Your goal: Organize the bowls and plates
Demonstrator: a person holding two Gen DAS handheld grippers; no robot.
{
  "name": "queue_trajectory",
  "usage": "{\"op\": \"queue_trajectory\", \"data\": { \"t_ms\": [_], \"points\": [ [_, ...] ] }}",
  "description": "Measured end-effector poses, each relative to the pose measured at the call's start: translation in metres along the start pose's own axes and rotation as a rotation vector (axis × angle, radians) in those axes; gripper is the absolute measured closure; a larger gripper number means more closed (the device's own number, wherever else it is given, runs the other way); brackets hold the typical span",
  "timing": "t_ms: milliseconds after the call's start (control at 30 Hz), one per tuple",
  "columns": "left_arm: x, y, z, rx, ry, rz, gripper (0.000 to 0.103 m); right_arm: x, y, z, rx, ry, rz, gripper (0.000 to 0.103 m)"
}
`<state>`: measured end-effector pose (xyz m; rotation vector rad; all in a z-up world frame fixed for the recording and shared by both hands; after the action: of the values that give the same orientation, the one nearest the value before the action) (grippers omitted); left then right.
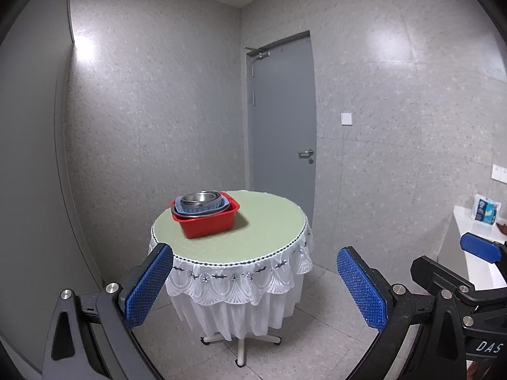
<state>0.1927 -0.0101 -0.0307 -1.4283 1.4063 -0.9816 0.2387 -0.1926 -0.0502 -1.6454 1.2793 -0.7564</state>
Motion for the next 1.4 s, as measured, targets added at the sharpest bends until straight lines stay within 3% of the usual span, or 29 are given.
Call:
{"op": "queue_trajectory", "data": {
  "t_ms": [167,367,1400],
  "points": [
    [-0.006,0.023,0.005,0.008,0.006,-0.007,0.001,-0.005,0.015,0.000,0.014,0.011,-0.016,0.000],
    [-0.013,0.026,0.017,0.014,0.010,0.010,0.001,-0.007,0.030,0.006,0.007,0.022,-0.016,0.000],
    [0.001,0.024,0.024,0.040,0.040,0.022,0.001,0.005,0.023,-0.008,0.023,0.060,-0.009,0.000]
  ]
}}
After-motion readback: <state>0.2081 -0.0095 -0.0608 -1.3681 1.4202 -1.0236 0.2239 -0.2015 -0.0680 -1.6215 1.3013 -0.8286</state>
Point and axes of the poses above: each gripper's, at about its wrist camera, not at the fingertips, and z roughly the way its jaws point, x to its right, y to its underside, the point moved 5 cm from there along z, roughly the way its jaws point, and after that the axes turned 2 degrees about z, right-handed, at the moved point
